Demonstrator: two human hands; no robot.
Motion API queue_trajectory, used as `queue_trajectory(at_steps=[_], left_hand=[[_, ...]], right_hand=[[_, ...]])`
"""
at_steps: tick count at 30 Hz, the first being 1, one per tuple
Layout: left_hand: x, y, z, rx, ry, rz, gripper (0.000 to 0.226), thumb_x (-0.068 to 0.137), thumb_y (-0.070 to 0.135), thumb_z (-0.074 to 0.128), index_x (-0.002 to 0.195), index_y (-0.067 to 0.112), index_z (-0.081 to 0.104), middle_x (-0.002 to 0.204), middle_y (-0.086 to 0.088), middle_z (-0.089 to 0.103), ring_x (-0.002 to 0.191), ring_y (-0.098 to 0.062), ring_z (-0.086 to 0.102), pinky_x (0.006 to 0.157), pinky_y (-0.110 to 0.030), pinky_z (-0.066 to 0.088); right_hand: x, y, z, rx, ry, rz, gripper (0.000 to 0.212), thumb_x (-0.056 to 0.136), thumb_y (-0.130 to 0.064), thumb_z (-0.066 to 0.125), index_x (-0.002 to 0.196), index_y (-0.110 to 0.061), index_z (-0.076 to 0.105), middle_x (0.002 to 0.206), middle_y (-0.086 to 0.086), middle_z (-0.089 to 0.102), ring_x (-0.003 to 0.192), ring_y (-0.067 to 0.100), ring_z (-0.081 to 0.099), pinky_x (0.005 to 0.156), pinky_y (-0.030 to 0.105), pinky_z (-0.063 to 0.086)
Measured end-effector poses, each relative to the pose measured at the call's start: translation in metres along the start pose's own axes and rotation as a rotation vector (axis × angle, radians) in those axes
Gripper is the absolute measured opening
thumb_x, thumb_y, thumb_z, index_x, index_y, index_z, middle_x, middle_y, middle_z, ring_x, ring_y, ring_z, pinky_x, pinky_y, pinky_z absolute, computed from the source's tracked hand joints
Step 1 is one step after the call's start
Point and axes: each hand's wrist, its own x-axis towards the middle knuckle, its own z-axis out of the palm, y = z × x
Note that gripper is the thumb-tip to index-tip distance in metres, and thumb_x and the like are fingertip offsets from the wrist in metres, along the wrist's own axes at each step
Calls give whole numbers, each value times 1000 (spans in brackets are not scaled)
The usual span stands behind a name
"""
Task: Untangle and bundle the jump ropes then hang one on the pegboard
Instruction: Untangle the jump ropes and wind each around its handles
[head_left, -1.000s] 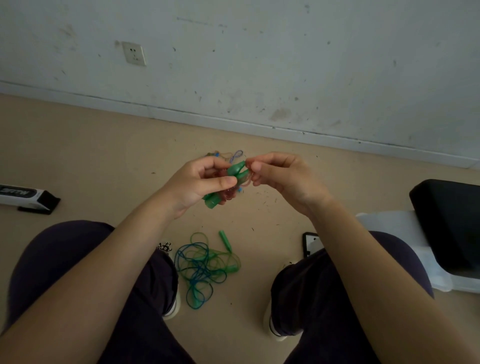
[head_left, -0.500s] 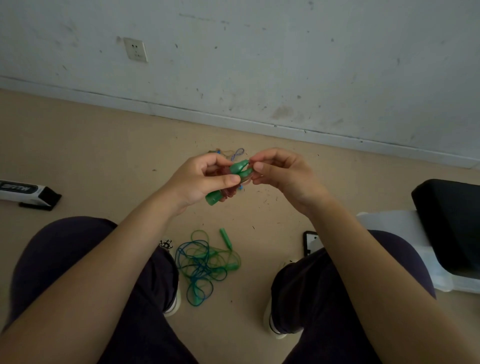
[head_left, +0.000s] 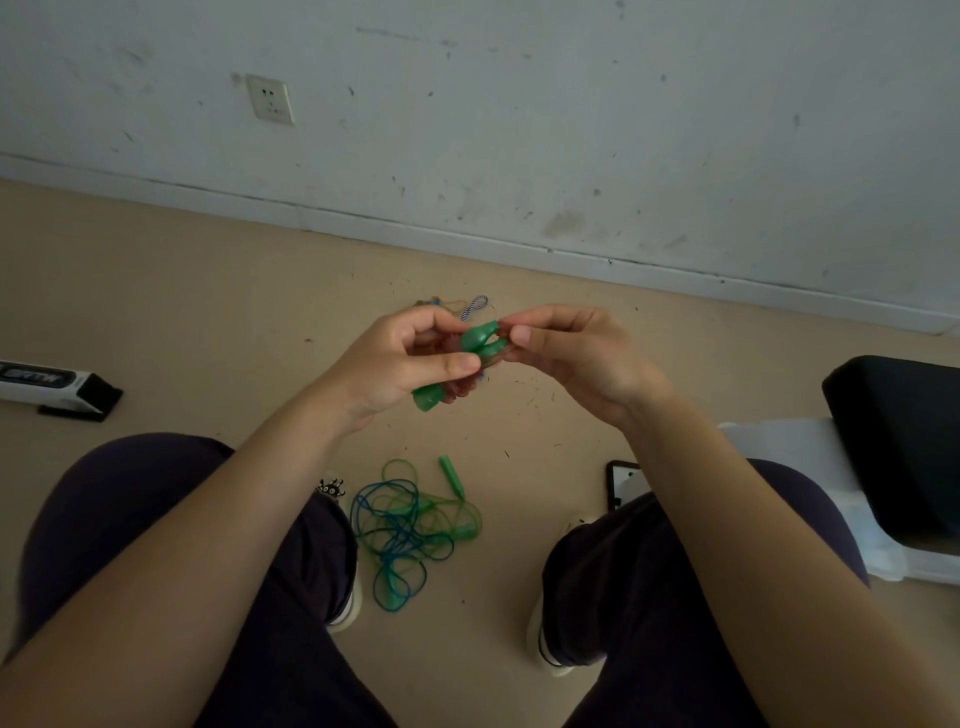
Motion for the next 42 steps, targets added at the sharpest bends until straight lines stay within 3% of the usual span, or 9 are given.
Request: queue_trajectory(at_steps=[8,12,23,27,31,36,40,42], left_hand=[[3,-3,-2,26,25,-12,33,73,20,80,102,10,68,85,-7,76,73,-21,72,67,-33,60],[2,-2,0,49,15,-10,35,72,17,78,104,8,66,85,-9,75,72,-21,71,67,-33,59],[4,-4,1,110,50,-52,40,72,24,87,104,10,68,87,-10,76,74,-25,71,64,-35,56],[6,-5,2,115,86,-83,44,68,27,88,103,10,68,85,-9,76,72,-26,71,64,-35,54],[7,-5,3,120,110,-83,39,69,26,82,102,11,68,84,-7,76,72,-25,71,61,-33,54],[5,-7,1,194,156,-78,40,67,32,84,100,14,70,83,-4,76,74,-22,71,70,-37,53],[4,-7,1,202,183,-54,43,65,36,85,99,16,70,85,-7,76,73,-21,71,68,-37,54],[4,-6,1,206,195,-54,46,62,39,85,99,16,70,88,-9,76,76,-23,71,70,-40,56]], right_hand=[[1,2,0,70,-14,-8,15,81,4,63,91,-2,72,89,9,75,85,21,72,85,31,58],[2,2,1,112,17,11,24,84,10,60,84,-9,75,83,8,75,82,18,72,84,29,58],[4,7,4,-12,88,-58,24,85,16,59,90,-7,64,79,1,66,75,15,67,79,31,56],[6,9,6,-89,152,-68,23,85,12,63,89,-11,64,73,-2,60,71,12,66,76,26,52],[6,9,5,-62,108,-51,16,84,3,66,89,-13,66,75,-1,64,75,16,65,84,33,52],[4,9,9,-301,127,-112,21,77,1,78,84,-13,64,80,1,70,79,17,68,79,28,54],[0,6,12,-488,160,-139,21,75,-8,83,87,-10,66,93,19,72,88,33,71,84,45,58],[-1,6,14,-527,158,-146,22,75,-9,83,90,-5,67,93,18,73,86,30,71,81,41,59]])
